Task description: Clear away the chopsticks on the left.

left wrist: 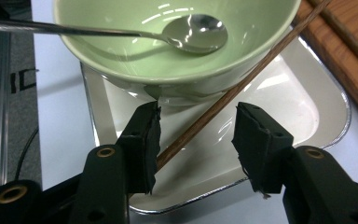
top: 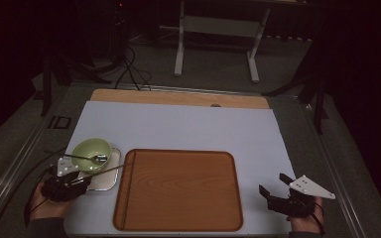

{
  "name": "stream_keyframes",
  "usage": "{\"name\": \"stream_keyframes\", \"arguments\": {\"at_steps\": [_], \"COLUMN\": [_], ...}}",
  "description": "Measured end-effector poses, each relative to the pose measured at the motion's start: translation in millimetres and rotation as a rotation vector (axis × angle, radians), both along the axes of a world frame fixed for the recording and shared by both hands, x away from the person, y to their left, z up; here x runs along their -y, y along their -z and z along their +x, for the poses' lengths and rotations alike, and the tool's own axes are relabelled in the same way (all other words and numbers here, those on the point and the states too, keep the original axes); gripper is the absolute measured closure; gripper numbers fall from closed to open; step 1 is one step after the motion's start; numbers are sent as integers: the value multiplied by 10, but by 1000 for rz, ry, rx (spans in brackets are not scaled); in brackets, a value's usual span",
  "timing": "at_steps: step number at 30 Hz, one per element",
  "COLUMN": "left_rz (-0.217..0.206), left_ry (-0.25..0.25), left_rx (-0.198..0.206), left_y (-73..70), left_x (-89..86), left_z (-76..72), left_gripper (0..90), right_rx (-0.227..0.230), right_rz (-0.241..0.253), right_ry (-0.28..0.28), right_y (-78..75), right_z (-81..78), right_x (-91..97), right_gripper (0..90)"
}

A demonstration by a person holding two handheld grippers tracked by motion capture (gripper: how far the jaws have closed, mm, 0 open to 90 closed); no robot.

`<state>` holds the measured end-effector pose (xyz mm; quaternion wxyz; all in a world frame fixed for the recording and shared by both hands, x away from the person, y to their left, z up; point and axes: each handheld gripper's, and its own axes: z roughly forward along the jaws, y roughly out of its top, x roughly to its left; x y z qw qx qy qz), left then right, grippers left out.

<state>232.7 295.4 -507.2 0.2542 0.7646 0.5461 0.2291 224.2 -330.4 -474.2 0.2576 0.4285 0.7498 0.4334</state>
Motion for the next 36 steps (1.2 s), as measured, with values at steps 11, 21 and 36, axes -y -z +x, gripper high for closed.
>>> {"name": "stream_keyframes", "arguments": {"at_steps": [11,21,36], "left_rz": [13,38,87], "left_ry": [43,116,197], "left_rx": [-43,-50,-72], "left_y": [24,25,61], "left_x": [74,237,533], "left_z": [9,54,209], "left_gripper": [652,699,767], "right_rx": [-3,-6,-10], "right_rz": [-2,-5,-6], "right_ry": [0,-7,-12], "right_y": [1,3,7], "right_z": [0,3,11], "right_x": [-2,-9,-17], "right_gripper": [141,141,141]}}
